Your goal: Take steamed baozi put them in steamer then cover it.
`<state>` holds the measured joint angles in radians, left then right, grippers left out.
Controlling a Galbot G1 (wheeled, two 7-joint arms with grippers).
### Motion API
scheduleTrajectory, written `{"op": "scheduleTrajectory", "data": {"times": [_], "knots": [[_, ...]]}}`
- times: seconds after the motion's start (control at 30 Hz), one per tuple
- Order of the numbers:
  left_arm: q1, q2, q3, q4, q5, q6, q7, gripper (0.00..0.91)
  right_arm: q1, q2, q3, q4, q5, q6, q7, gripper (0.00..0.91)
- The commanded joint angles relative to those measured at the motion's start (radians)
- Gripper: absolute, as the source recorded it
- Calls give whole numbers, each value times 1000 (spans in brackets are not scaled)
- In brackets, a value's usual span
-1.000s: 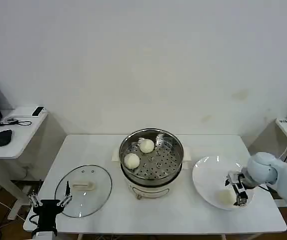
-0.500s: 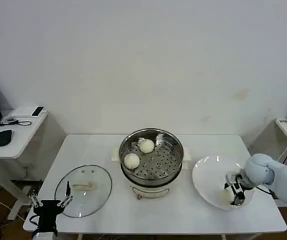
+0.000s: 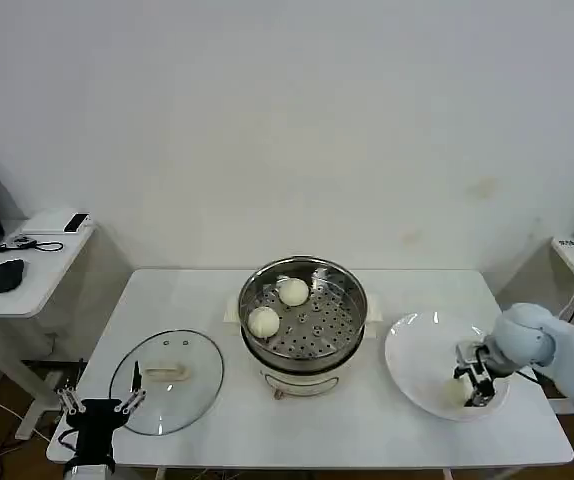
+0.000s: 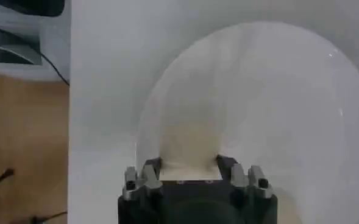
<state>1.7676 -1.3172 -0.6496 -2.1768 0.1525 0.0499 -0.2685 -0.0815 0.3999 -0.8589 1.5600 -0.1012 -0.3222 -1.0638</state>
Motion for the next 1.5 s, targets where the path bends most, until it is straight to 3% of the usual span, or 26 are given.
{"op": "scheduleTrajectory", "data": {"times": [0.03,0.2,0.43,0.77,1.03,1.5], "knots": [[-2,1,0,-1,-1,1,0,907,38,-3,59,-8,-1,24,-45,635],[-9,5,3,7,-1,-1,-1,907,135,8,90,-24,21,53,-82,635],[-18,7,5,5,-1,0,0,907,377,56,26,-41,103,56,-99,635],[-20,6,-2,3,-4,5,0,907,697,271,-177,-72,197,43,-81,635],[-15,4,-21,0,-14,6,1,907,717,460,-252,-53,236,31,-65,635],[4,-9,-53,-11,-13,6,2,907,584,608,-297,-8,235,74,-66,635]]}}
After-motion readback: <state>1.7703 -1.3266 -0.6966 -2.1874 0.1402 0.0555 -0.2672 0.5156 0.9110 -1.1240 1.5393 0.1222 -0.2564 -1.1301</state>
